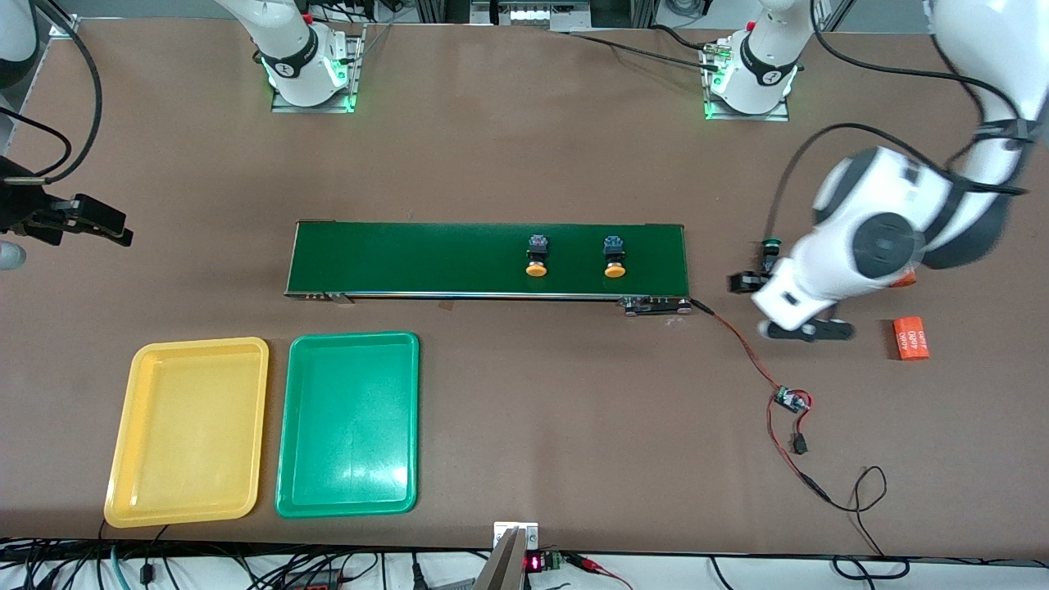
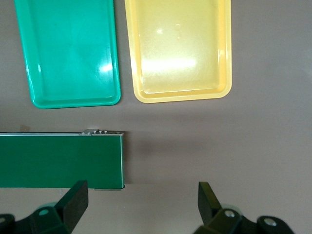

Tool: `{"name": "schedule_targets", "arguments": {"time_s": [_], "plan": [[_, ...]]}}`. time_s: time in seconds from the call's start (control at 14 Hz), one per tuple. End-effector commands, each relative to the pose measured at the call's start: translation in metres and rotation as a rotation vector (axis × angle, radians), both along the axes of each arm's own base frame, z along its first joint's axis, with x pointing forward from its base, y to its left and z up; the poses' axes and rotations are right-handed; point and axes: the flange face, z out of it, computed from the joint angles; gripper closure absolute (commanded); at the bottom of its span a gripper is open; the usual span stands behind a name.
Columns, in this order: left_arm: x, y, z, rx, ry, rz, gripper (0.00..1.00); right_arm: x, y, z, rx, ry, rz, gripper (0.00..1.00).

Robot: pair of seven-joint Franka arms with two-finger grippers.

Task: Sort buttons by color to trays
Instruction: 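Move the left gripper back to the orange battery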

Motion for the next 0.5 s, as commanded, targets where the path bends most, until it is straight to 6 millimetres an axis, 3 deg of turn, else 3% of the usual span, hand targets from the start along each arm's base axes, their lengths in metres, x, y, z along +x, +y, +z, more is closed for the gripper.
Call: {"name": "schedule_targets", "arguments": {"time_s": [0.0,0.21,0.43], "plan": [[0.005,0.068,-0.008,0.008,0.025,-0.085,0.0,-0.001,0.001,0.004,-0.007,-0.013,-0.002,0.0],[0.006,0.143,-0.043,0.036,0.044,-0.085,0.0,0.001,0.001,0.0,0.007,-0.005,-0.008,0.0],[0.012,0.212,-0.064,0.061,-0.04,-0.124,0.0,0.006,0.009,-0.009,0.008,0.003,0.004,0.0]]}}
